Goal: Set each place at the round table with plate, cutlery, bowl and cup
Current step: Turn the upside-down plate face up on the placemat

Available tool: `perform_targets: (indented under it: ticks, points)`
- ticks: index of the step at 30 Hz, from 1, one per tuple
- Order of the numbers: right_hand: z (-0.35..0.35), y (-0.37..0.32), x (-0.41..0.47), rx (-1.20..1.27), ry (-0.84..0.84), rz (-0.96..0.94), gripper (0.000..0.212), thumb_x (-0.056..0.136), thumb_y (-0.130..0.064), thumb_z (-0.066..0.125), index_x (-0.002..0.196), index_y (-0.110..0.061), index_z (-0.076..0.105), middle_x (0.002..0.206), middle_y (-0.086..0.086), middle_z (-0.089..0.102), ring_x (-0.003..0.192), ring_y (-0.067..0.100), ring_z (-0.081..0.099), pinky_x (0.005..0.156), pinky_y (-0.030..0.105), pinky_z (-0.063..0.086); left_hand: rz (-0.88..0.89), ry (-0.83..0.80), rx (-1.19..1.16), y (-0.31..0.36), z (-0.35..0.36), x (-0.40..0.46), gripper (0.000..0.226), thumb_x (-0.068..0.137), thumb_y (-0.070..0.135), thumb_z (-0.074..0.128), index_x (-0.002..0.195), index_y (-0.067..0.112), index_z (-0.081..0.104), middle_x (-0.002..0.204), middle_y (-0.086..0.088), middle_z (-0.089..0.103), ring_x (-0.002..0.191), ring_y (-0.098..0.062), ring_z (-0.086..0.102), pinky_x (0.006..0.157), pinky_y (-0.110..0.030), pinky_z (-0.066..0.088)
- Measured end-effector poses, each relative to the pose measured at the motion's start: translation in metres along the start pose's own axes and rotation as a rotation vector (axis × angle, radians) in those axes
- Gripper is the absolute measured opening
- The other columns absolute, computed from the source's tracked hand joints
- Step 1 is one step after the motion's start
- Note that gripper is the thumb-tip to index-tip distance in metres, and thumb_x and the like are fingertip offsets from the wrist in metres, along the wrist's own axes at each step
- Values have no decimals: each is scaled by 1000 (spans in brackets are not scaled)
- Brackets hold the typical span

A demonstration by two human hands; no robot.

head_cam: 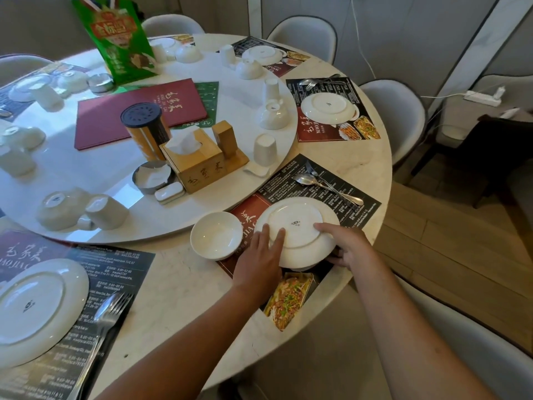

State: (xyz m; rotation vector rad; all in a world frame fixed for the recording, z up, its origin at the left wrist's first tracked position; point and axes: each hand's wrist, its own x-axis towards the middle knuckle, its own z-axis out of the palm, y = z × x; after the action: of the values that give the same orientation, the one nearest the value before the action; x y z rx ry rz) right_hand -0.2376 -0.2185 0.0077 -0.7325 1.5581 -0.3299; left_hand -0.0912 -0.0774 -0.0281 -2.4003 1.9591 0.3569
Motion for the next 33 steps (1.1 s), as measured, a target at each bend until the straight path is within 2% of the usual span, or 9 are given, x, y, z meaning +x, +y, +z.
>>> perform_targets:
  ticks: [4, 7, 11, 13, 16, 19, 22, 26, 33]
  points:
    - [-7, 9, -14, 46, 44, -101, 65, 68, -19, 90, 123, -10, 57, 115, 11, 66, 100, 29, 62, 66, 38, 55, 57, 48, 41, 8, -8, -13, 74, 105, 37, 44, 161, 24, -3, 166, -15, 11, 151, -37, 19, 108, -46, 44]
    - [-16, 14, -29, 89, 4, -184, 51, 77, -42, 83, 115, -14, 62, 113, 9, 67, 100, 27, 63, 62, 35, 58, 60, 178, -18, 10, -23, -21, 62, 106, 37, 39, 161, 25, 11, 162, -8, 30, 146, -30, 35, 100, -41, 49]
    - [-27, 28, -39, 151, 20, -234, 69, 86, -79, 46, 112, -18, 66, 104, 10, 71, 95, 27, 68, 65, 36, 58, -28, 371, -283, 18, -48, -27, 42, 105, 29, 48, 146, 24, 48, 124, -2, 68, 96, -20, 67, 67, -24, 47]
    - [-27, 36, -37, 137, 92, -197, 65, 93, -72, 42, 117, -16, 64, 111, 10, 68, 93, 26, 66, 60, 32, 54, -161, 300, -557, 20, -54, -25, 38, 108, 33, 42, 140, 17, 55, 110, -3, 70, 87, -17, 66, 64, -19, 47]
    - [-23, 53, -34, 41, 116, -230, 42, 99, -46, 54, 124, -13, 62, 111, 9, 64, 89, 22, 62, 64, 36, 55, -333, 113, -1117, 16, -55, -26, 42, 107, 33, 43, 141, 9, 50, 113, -6, 70, 91, -23, 72, 68, -33, 63]
    - [-19, 72, -34, -34, 48, -244, 27, 99, -24, 58, 124, -15, 62, 112, 8, 63, 93, 24, 62, 67, 39, 59, -460, -7, -1401, 13, -52, -32, 42, 107, 27, 45, 145, 9, 43, 106, -3, 67, 85, -18, 70, 62, -34, 62]
    - [-17, 82, -35, -38, 34, -245, 20, 97, -7, 55, 115, -17, 61, 105, 3, 57, 88, 22, 61, 55, 35, 59, -541, -98, -1499, 7, -42, -35, 44, 107, 26, 46, 148, 10, 40, 108, -3, 63, 90, -19, 66, 69, -41, 64]
    - [-20, 94, -28, -87, 30, -234, 23, 96, -3, 55, 110, -21, 62, 108, 3, 61, 90, 20, 62, 72, 40, 63, -611, -173, -1543, -1, -28, -36, 45, 106, 27, 48, 146, 7, 41, 116, -10, 64, 98, -26, 67, 69, -41, 63]
    - [-28, 102, -16, -129, 60, -217, 31, 97, -6, 56, 126, -16, 62, 114, 7, 61, 99, 23, 62, 68, 35, 61, -640, -256, -1342, -3, -6, -36, 54, 103, 34, 53, 150, 10, 38, 115, -7, 58, 90, -25, 68, 69, -36, 64]
